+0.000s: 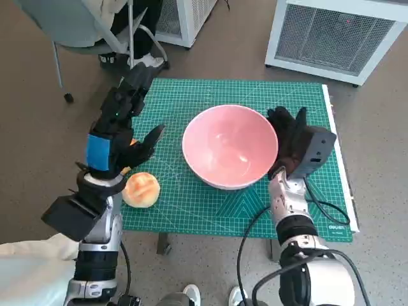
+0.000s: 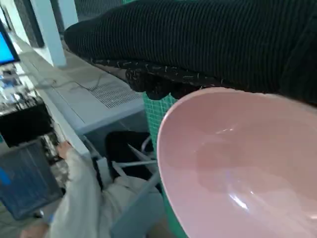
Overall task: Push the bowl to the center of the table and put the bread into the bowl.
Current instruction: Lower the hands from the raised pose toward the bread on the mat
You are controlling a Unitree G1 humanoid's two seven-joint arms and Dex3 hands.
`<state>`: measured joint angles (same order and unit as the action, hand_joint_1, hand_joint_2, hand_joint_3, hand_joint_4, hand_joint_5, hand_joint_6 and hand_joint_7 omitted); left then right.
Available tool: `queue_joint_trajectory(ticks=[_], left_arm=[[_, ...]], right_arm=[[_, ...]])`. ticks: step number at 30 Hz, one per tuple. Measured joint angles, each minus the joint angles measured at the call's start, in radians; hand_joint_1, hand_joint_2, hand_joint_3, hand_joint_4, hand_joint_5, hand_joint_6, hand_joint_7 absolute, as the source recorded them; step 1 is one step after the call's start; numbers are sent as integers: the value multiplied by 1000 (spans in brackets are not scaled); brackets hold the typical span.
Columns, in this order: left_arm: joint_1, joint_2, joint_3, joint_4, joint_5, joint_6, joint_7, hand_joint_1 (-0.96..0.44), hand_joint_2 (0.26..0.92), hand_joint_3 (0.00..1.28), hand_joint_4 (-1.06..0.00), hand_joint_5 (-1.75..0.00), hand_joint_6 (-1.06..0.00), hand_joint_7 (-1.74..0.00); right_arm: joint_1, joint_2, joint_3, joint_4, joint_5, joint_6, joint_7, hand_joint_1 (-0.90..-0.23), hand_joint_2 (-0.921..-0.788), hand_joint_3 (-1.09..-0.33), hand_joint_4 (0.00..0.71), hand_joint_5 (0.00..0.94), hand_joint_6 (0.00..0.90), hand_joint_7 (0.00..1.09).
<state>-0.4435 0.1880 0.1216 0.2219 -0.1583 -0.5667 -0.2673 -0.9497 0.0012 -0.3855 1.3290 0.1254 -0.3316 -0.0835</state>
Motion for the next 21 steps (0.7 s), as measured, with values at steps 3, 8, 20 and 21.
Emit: queue_joint_trajectory(ticks=[3,8,20,21], left_arm=[[2,0,0,0,0,0,1,-378,921,340,-275,0,-386,-105],[9,2,3,0,0,0,1,-381,921,339,-274,0,-390,-98],[25,113,59,2,26,16,-17,-401,921,335,-239,0,-386,-69],[25,137,66,-1,51,32,-13,-407,921,336,-233,0,-384,-65]], right_arm=[[0,-2,6,0,-13,1,-5,-367,-921,-781,293,19,78,625],[-4,-11,11,0,-15,-4,-11,-388,-921,-776,293,17,69,622],[-21,-57,71,-60,-56,-240,-23,-475,-921,-780,285,9,33,683],[-22,-61,78,-70,-56,-270,-16,-484,-921,-781,286,9,32,683]])
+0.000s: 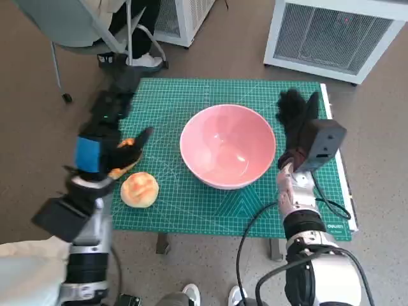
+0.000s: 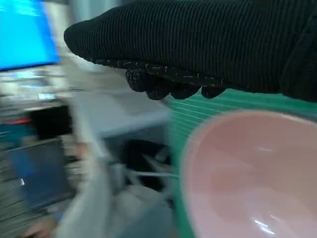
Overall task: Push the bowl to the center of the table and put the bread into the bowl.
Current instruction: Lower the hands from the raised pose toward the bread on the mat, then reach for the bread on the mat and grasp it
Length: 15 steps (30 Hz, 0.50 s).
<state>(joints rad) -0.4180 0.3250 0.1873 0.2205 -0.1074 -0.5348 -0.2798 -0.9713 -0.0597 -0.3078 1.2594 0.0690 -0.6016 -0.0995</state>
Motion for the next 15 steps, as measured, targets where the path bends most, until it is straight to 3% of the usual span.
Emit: queue_joint_trajectory(ticks=[9,15], left_arm=[[33,228,40,-144,250,328,35,-487,921,264,-191,0,-358,-34],[29,317,38,-205,303,531,-1,-515,921,187,-181,0,-349,-22]], right_arm=[[16,-27,58,-131,-2,-280,142,-549,-921,-775,334,31,42,700],[70,-29,115,-259,3,-443,240,-554,-921,-767,344,34,13,754]])
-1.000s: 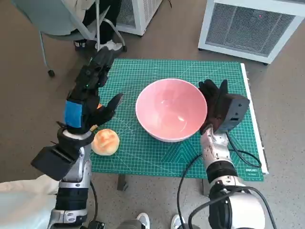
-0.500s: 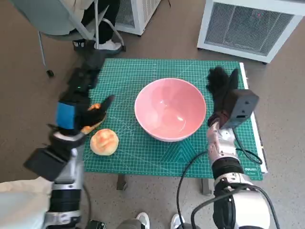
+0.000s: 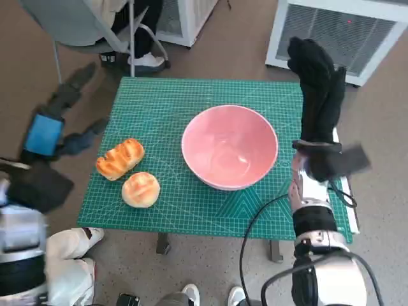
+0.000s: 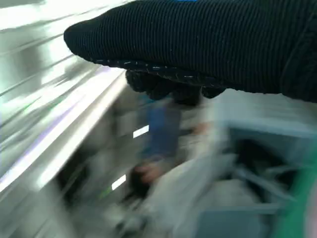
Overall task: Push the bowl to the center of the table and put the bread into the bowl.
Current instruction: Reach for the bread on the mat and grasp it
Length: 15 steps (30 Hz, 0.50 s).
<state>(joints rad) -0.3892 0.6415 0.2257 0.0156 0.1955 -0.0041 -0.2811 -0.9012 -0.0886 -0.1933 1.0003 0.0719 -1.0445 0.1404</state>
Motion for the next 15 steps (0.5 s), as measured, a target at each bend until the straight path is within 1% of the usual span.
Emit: queue_joint_trajectory(ticks=[2,4,7,11,15], left_arm=[[-5,15,-10,-2,10,46,-7,-517,921,170,-181,-1,-351,-21],[-8,24,-24,-1,31,80,-11,-517,921,156,-182,-1,-353,-21],[-15,30,-51,2,52,115,-15,-515,921,138,-182,-1,-357,-21],[-25,33,-94,3,88,157,-19,-515,921,118,-183,-1,-354,-17],[-34,34,-129,4,119,209,-32,-508,921,80,-182,0,-345,-11]], right_arm=[[20,0,19,-37,-4,-31,13,-550,-921,-768,344,33,6,763],[37,-1,35,-70,-18,-54,18,-548,-921,-771,343,33,3,769],[61,-5,54,-113,-37,-68,18,-546,-921,-776,342,32,0,775],[92,-5,76,-168,-37,-65,20,-550,-921,-777,335,28,-1,783],[120,-2,94,-214,-37,-58,21,-538,-921,-778,334,28,-1,796]])
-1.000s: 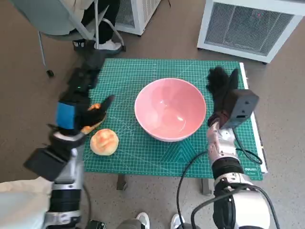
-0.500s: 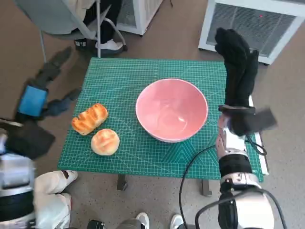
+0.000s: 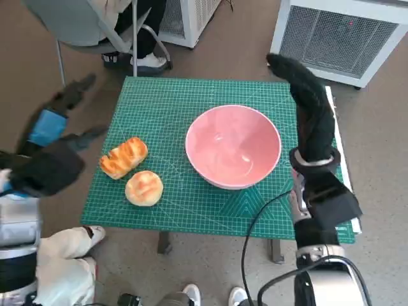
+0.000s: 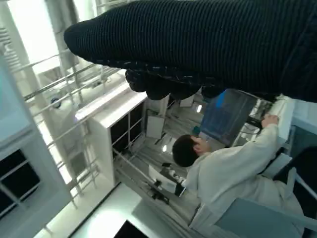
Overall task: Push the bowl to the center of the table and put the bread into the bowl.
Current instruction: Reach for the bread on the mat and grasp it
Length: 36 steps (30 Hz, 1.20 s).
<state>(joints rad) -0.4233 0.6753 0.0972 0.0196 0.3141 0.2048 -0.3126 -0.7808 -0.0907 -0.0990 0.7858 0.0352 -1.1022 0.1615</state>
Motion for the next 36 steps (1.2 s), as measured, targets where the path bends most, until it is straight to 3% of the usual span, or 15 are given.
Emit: queue_joint_trajectory(ticks=[11,17,30,36], left_arm=[[-35,0,-99,22,87,149,-37,-498,921,37,-179,0,-348,-9],[-51,0,-133,71,106,162,-47,-503,921,34,-192,-6,-351,-10],[-62,-5,-186,143,114,185,-49,-493,921,29,-214,-11,-350,-8],[-65,-9,-210,173,118,186,-49,-498,921,30,-206,-4,-352,-8]], right_arm=[[38,2,26,-80,-9,19,-5,-521,-921,-785,334,30,-1,808],[48,2,26,-91,-10,20,-11,-516,-921,-789,334,32,-1,808],[53,-1,23,-91,-59,16,-55,-521,-921,-785,342,39,-1,809],[53,-1,24,-90,-61,16,-62,-518,-921,-789,341,40,-1,809]])
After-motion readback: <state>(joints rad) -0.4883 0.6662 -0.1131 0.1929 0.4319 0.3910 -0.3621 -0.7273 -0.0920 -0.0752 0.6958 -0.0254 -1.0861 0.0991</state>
